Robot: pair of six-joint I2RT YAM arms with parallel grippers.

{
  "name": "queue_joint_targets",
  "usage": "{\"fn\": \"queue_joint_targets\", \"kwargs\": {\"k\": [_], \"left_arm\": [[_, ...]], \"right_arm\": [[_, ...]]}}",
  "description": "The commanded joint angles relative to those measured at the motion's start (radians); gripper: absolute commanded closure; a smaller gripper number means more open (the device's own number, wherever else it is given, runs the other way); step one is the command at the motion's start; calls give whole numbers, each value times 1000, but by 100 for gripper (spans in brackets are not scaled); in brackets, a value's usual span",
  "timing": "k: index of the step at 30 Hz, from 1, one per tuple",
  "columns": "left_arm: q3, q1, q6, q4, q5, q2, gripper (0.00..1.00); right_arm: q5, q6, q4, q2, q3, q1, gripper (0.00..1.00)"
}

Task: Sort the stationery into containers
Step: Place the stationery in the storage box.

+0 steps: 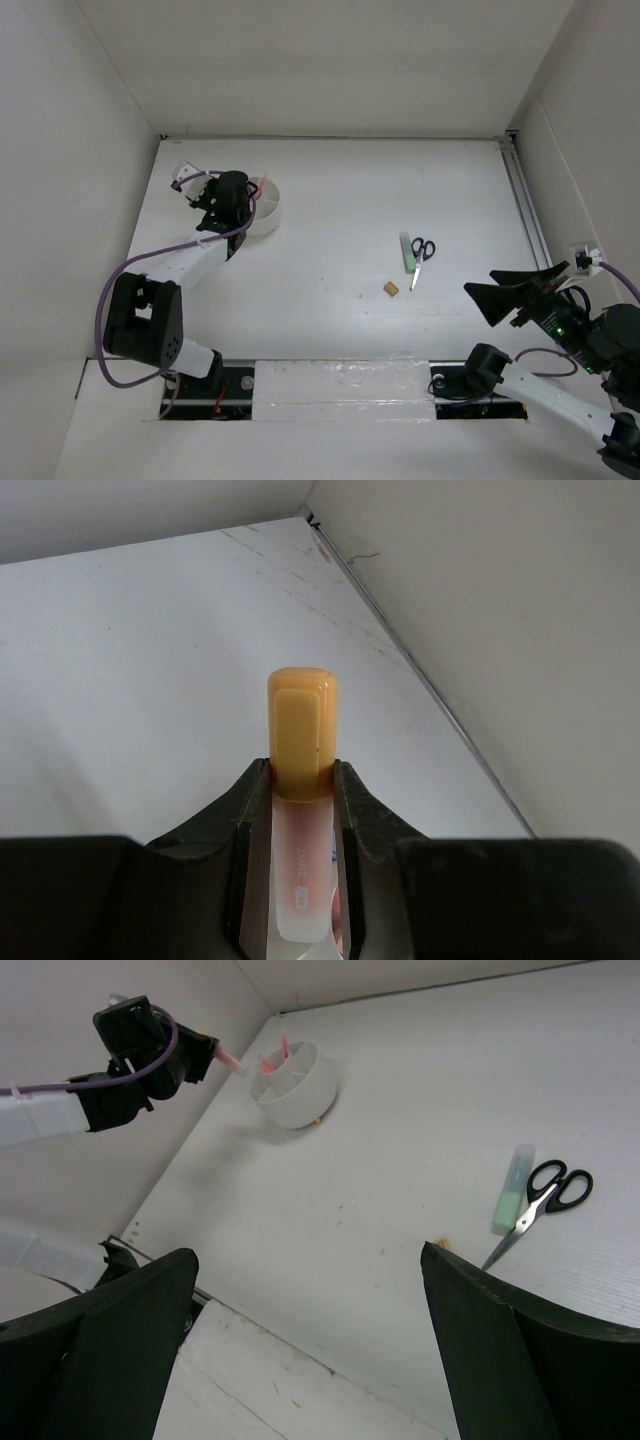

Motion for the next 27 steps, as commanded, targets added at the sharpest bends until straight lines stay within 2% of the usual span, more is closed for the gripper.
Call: {"fn": "queue_joint_targets", "kwargs": {"k": [1,27], "left_arm": [[-7,7,21,62,-5,10,100],[-17,7,-53,39,-15,99,100]], "right_arm": [[-11,-17,56,13,-1,10,1],[-11,-17,56,-7,-1,10,1]]}}
